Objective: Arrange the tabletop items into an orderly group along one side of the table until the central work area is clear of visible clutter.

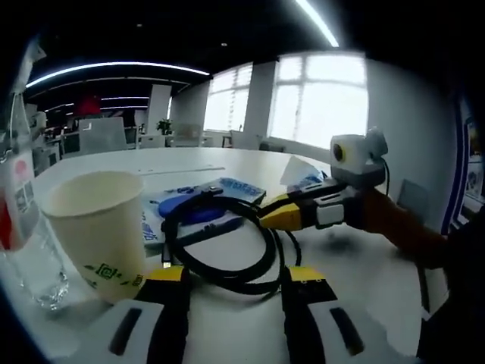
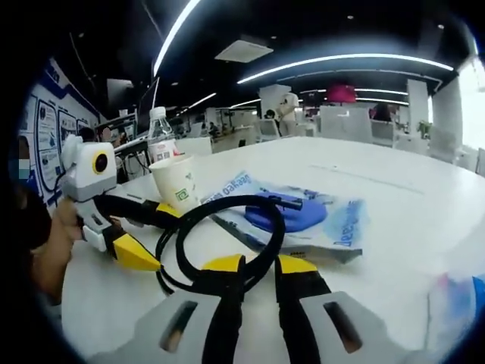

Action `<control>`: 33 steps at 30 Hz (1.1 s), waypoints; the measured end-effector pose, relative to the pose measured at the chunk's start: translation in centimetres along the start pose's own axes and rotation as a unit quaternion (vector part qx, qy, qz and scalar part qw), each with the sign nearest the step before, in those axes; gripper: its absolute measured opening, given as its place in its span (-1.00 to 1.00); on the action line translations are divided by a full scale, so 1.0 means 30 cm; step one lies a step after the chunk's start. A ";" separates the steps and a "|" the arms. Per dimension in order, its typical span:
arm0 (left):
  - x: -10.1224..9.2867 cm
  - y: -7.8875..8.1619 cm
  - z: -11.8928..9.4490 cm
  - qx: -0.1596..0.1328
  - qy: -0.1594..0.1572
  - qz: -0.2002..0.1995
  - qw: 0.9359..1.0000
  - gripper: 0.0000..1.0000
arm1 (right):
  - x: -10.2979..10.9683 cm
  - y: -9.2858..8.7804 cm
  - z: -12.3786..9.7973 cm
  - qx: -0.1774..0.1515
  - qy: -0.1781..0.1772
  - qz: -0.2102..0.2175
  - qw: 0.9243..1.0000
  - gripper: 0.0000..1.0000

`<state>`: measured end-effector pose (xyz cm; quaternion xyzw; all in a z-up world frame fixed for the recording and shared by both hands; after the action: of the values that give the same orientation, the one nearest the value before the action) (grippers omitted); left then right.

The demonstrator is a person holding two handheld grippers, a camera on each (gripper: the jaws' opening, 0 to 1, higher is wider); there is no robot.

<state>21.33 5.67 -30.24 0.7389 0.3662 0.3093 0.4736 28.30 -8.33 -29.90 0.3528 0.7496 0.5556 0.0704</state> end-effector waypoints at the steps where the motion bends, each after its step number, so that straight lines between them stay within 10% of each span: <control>1: 0.002 -0.001 -0.002 0.001 0.000 0.001 1.000 -0.11 | 0.001 -0.001 0.000 0.001 0.001 -0.002 1.000 -0.76; 33: 0.014 0.025 -0.038 -0.031 0.020 -0.004 0.999 -0.77 | 0.029 0.055 -0.076 -0.036 0.014 0.003 0.999 -0.95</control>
<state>20.83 6.33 -29.08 0.7161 0.3690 0.3327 0.4903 27.28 -9.36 -27.34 0.3448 0.7285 0.5877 0.0707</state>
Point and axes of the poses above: the point that each gripper's makers call its tool centre point, and the gripper's own axes: z roughly forward along the fingers, x roughly to its left, y roughly out of its top, the point moved 5 cm from there along -z, roughly backward along the fingers, and after that the axes turned 14 degrees about z, right-handed, at the moved point
